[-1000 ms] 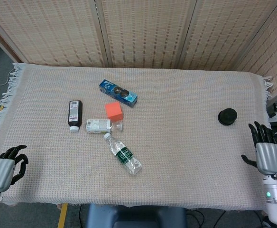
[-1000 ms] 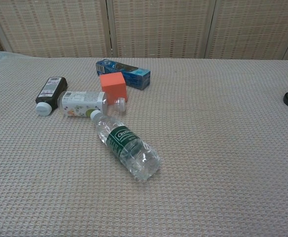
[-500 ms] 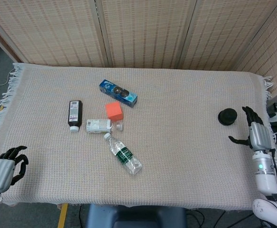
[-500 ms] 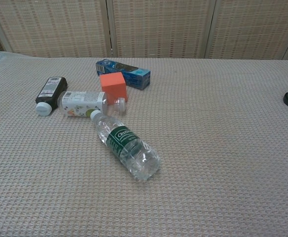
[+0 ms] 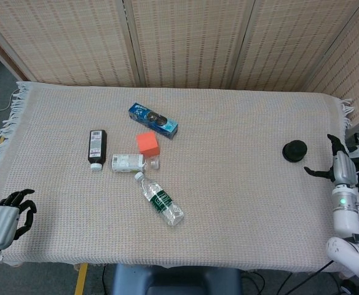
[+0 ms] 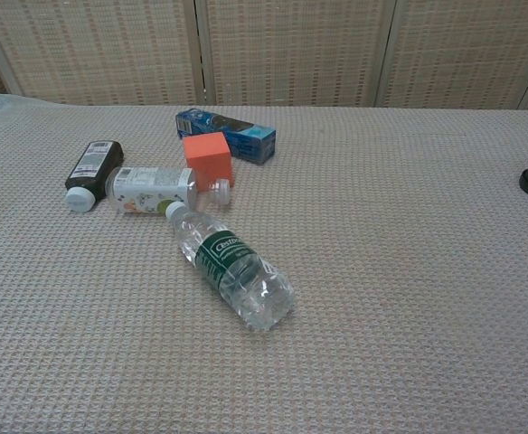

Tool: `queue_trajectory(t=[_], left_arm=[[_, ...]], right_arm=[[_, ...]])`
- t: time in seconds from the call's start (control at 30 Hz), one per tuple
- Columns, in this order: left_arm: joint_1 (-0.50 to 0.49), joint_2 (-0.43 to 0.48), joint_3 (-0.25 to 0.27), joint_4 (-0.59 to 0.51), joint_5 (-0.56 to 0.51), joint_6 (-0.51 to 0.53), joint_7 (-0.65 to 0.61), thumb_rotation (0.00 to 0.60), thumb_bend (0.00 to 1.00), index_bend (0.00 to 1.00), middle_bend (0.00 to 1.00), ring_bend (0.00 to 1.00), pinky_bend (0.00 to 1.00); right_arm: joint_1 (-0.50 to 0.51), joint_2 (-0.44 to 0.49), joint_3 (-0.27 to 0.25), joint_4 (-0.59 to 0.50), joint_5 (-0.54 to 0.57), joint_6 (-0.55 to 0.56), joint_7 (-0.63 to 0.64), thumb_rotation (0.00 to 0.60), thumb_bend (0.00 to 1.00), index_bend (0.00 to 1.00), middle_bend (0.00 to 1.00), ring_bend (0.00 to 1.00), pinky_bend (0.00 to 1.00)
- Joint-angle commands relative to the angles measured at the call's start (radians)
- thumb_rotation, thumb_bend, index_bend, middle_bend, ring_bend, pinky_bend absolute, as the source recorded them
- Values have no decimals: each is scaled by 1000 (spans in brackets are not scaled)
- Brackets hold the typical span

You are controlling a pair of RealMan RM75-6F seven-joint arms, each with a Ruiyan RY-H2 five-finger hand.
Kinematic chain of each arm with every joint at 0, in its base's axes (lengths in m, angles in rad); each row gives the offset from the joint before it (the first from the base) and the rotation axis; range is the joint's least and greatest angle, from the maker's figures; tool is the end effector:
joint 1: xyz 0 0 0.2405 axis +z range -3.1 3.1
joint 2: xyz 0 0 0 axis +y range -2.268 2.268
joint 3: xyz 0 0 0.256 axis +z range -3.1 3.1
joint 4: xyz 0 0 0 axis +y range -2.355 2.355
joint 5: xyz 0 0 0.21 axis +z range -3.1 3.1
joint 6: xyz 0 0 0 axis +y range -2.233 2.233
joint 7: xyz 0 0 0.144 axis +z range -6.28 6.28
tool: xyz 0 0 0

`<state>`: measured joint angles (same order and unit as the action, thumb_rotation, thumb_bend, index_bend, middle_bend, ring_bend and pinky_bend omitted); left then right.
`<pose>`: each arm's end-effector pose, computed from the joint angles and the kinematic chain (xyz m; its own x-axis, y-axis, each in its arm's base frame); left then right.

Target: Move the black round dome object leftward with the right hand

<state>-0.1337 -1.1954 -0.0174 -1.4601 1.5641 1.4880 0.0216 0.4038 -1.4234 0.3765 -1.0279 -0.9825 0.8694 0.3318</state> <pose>-0.3191 0.1916 0.1410 0.4890 0.0004 0.8723 0.8671 -0.1094 -0.4860 -0.3805 -0.3462 0.1325 -0.0173 0.0353 0.9992 -0.9315 0.3626 -0.0290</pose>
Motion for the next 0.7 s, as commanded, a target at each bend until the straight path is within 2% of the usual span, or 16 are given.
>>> queue_trajectory(t=[0.03,0.37,0.7], left_arm=[[-1,-1,0,1,-1,-1,1,600,604,581,254,266,465],[-3,-2,-1,6,-8,-11,-3,600,603,582,254,266,465],[-5,-2,-4,11,-19,-20,-6,600,605,578,255,266,466]], right_arm=[[44,-65,4,121,20,-59,13,600,55,0,0,0,105],[119,-185,-16,356,-30,-175,85,600,55,0,0,0,110],[181,-278,-19,512,-82,-220,155,600,55,0,0,0,131]])
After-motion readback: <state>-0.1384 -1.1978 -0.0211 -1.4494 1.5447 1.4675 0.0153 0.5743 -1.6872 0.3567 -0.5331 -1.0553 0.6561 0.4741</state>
